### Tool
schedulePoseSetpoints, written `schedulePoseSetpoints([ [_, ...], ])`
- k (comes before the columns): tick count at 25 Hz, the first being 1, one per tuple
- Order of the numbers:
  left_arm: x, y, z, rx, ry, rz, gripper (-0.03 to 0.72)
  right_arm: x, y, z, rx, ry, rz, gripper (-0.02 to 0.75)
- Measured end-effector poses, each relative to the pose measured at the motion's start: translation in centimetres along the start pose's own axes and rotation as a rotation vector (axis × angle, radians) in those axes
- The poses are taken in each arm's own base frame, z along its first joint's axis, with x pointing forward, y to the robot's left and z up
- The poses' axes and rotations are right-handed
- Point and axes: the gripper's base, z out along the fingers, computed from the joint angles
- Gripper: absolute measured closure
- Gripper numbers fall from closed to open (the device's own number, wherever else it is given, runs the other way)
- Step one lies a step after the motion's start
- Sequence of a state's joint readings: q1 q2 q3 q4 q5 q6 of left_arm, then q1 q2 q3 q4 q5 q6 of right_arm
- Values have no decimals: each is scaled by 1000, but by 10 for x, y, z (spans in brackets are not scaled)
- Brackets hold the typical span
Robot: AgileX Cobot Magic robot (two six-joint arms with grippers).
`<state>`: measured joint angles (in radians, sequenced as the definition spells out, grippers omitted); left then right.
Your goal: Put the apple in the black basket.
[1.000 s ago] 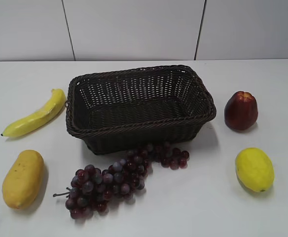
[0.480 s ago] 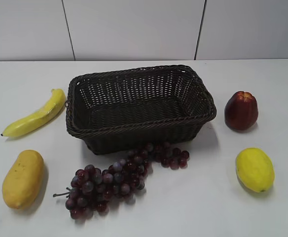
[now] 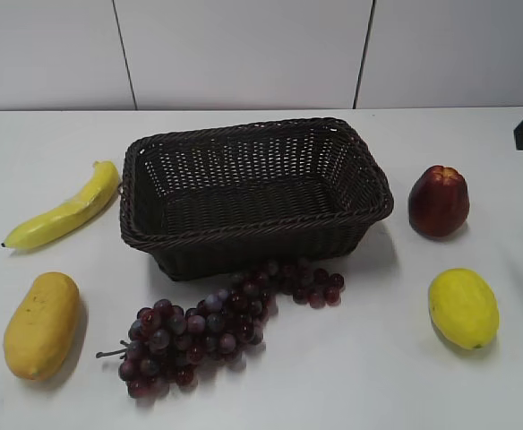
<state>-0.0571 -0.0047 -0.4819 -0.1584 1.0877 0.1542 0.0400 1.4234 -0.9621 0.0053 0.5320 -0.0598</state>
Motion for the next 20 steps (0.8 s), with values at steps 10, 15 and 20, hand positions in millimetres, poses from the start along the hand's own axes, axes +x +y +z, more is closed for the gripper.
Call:
schedulePoseSetpoints([
  [10, 0, 0, 0, 0, 0, 0, 465, -35, 44, 79, -85, 176, -137, 65],
  [15, 0, 0, 0, 0, 0, 0, 465, -34, 49, 113, -81, 240, -132, 65],
  [20, 0, 0, 0, 0, 0, 0, 465, -30, 48, 137, -50, 284, -126, 65],
])
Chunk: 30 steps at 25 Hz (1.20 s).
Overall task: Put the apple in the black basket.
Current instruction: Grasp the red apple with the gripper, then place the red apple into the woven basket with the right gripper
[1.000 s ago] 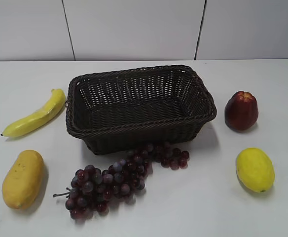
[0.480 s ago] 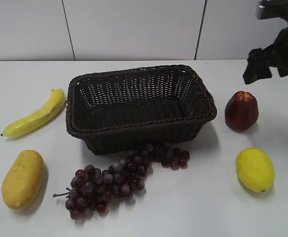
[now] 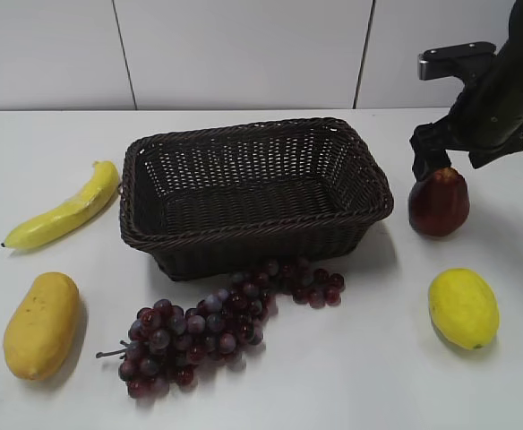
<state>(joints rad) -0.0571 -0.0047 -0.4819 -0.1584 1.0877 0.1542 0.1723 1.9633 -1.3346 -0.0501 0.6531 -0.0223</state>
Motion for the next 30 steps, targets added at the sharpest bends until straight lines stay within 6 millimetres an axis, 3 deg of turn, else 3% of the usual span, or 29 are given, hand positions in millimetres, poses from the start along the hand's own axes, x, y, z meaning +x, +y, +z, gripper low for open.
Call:
schedulePoseSetpoints([
  [6, 0, 0, 0, 0, 0, 0, 465, 7, 1, 20, -2, 68, 19, 76],
  [9, 0, 0, 0, 0, 0, 0, 465, 9, 1, 25, -4, 85, 22, 122],
  [11, 0, 0, 0, 0, 0, 0, 465, 9, 1, 26, -4, 86, 22, 154],
  [18, 0, 0, 0, 0, 0, 0, 465, 5, 1, 18, -3, 135, 22, 155],
  [21, 0, 0, 0, 0, 0, 0, 465, -10, -1, -1, 2, 134, 5, 155],
  [25, 0, 0, 0, 0, 0, 0, 465, -37, 1, -43, -3, 72, -19, 155],
  [30, 0, 0, 0, 0, 0, 0, 465, -68, 33, -102, -67, -72, -83, 155],
])
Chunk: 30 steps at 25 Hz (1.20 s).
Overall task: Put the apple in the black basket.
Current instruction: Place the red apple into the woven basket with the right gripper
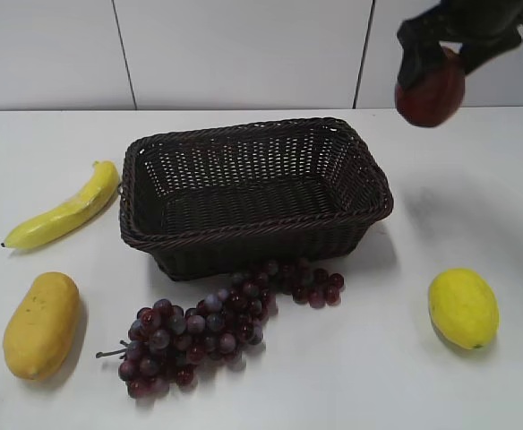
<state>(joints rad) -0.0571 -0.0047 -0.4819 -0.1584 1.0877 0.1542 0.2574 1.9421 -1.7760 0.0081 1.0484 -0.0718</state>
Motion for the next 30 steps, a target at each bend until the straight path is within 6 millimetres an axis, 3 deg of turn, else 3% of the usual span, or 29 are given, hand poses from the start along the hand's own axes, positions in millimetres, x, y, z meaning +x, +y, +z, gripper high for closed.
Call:
schedulePoseSetpoints([
  [4, 0, 0, 0, 0, 0, 0, 465, -19, 48, -27, -70, -108, -85, 155],
  [10, 0, 0, 0, 0, 0, 0, 465, -19, 115, -26, -170, -153, -197, 156],
  [13, 0, 0, 0, 0, 0, 0, 465, -14, 139, -3, -191, -107, -238, 156],
  [17, 0, 0, 0, 0, 0, 0, 465, -4, 162, 44, -200, -8, -278, 156],
  [24, 0, 0, 0, 0, 0, 0, 465, 14, 178, 112, -195, 99, -301, 156],
  [30, 0, 0, 0, 0, 0, 0, 465, 17, 179, 131, -188, 103, -304, 140],
])
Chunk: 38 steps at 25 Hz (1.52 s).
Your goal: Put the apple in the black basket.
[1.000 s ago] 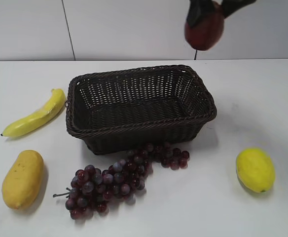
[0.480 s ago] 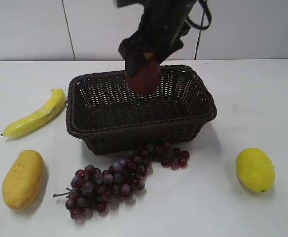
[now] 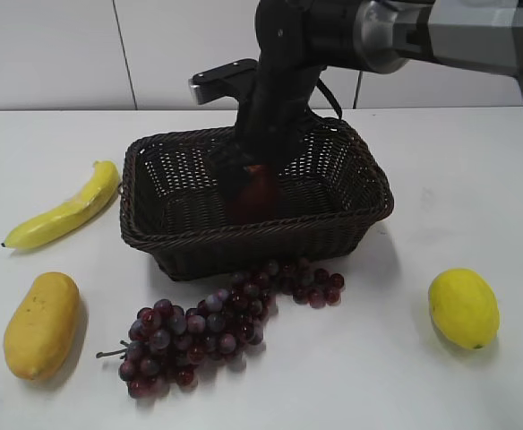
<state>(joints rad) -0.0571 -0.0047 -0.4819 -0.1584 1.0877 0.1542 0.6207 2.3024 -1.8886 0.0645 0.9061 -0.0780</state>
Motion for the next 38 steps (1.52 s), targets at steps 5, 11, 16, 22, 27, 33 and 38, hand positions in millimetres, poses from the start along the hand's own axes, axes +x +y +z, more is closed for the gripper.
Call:
schedulePoseSetpoints([
  [5, 0, 0, 0, 0, 0, 0, 465, -1, 0, 1, 3, -11, -1, 70],
  [11, 0, 0, 0, 0, 0, 0, 465, -6, -2, -14, 23, -13, -20, 70],
  [16, 0, 0, 0, 0, 0, 0, 465, -24, -4, -86, 46, -134, -28, 76],
  [22, 0, 0, 0, 0, 0, 0, 465, -18, -15, -179, 121, -249, -42, 92],
  [27, 0, 0, 0, 0, 0, 0, 465, 5, -37, -235, 224, -238, -7, 112],
  [33, 0, 0, 0, 0, 0, 0, 465, 55, -69, -272, 277, -211, 123, 140],
  [38, 0, 0, 0, 0, 0, 0, 465, 124, -67, -275, 283, -145, 211, 144],
])
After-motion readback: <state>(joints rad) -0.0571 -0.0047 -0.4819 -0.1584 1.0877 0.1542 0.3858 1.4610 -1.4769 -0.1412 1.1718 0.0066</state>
